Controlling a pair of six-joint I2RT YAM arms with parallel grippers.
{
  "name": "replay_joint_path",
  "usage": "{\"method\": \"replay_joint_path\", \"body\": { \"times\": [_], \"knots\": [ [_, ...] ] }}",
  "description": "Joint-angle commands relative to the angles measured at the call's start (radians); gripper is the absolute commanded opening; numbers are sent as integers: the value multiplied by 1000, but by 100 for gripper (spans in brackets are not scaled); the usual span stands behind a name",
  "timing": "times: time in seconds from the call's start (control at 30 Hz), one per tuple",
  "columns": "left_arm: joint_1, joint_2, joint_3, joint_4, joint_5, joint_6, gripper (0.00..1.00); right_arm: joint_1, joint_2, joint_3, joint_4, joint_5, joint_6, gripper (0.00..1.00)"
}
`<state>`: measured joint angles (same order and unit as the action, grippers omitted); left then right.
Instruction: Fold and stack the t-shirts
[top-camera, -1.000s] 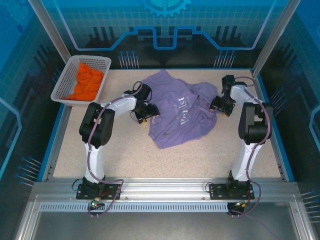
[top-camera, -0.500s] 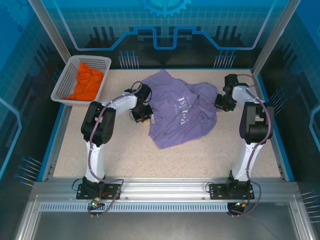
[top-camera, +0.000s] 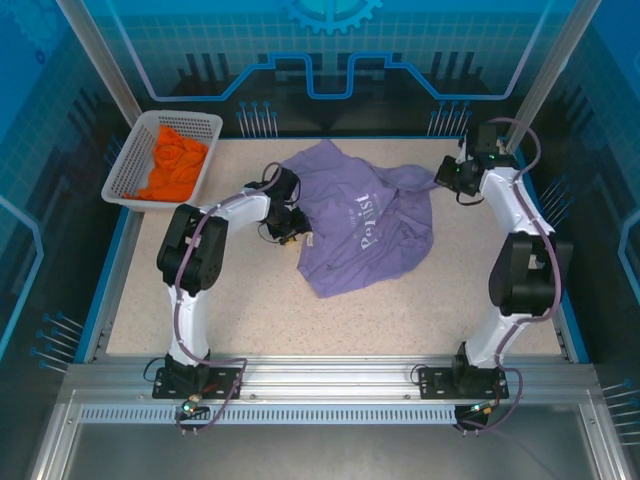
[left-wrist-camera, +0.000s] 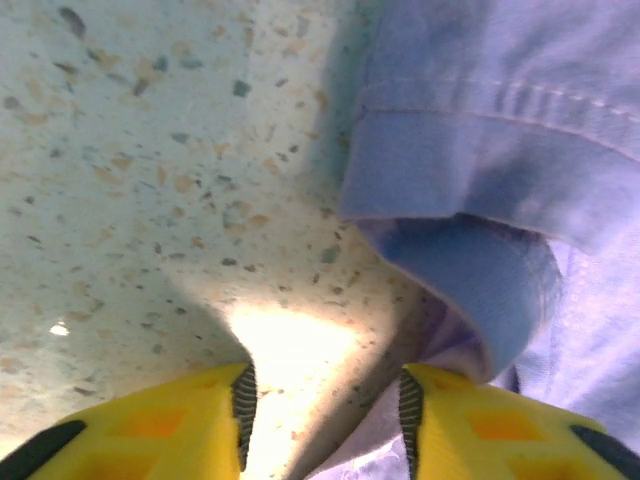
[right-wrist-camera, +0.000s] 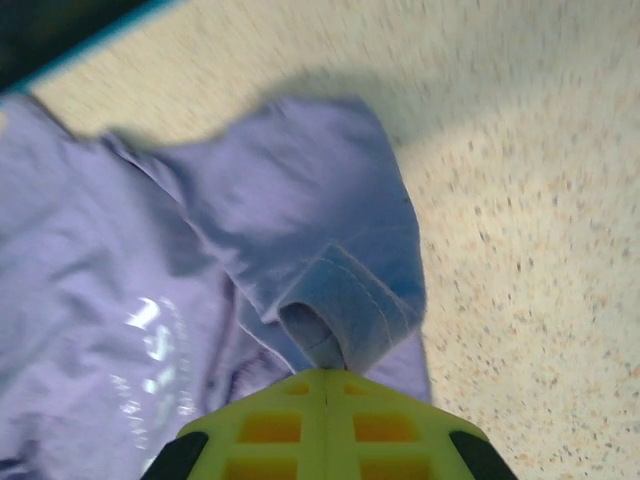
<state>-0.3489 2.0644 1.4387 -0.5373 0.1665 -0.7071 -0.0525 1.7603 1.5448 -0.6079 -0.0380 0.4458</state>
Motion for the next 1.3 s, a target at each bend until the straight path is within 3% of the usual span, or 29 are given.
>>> {"method": "replay_joint_path", "body": {
  "times": [0.0,0.23,0.53,0.63,0.8,0.9,1.03,1.1,1.2,1.27],
  "knots": [
    [-2,-50,-41,103,41,-3,49,25,-56,51,34,-14,22,0],
    [-9,-71,-65,133,35,-28,62,40,-76,156,13,-20,25,0],
    [-11,-166,-120,121,-121,-139,73,44,-71,292,-23,-15,26,0],
    [-22,-131,-87,148,-64,-109,77,44,-53,356,-43,-13,27,0],
    [-39,1,18,103,5,-64,75,43,-10,453,-79,-1,25,0],
    [-51,54,54,95,-29,-47,68,43,15,510,-104,2,24,0],
    [-55,120,121,67,-76,-31,47,45,39,582,-138,0,20,0],
    [-55,149,161,36,-104,-21,34,45,46,611,-151,1,15,0],
    [-52,156,190,-4,-163,-4,2,45,45,635,-166,7,7,0],
    [-39,132,178,-12,-192,8,0,45,37,635,-170,14,2,0]
  ]
}}
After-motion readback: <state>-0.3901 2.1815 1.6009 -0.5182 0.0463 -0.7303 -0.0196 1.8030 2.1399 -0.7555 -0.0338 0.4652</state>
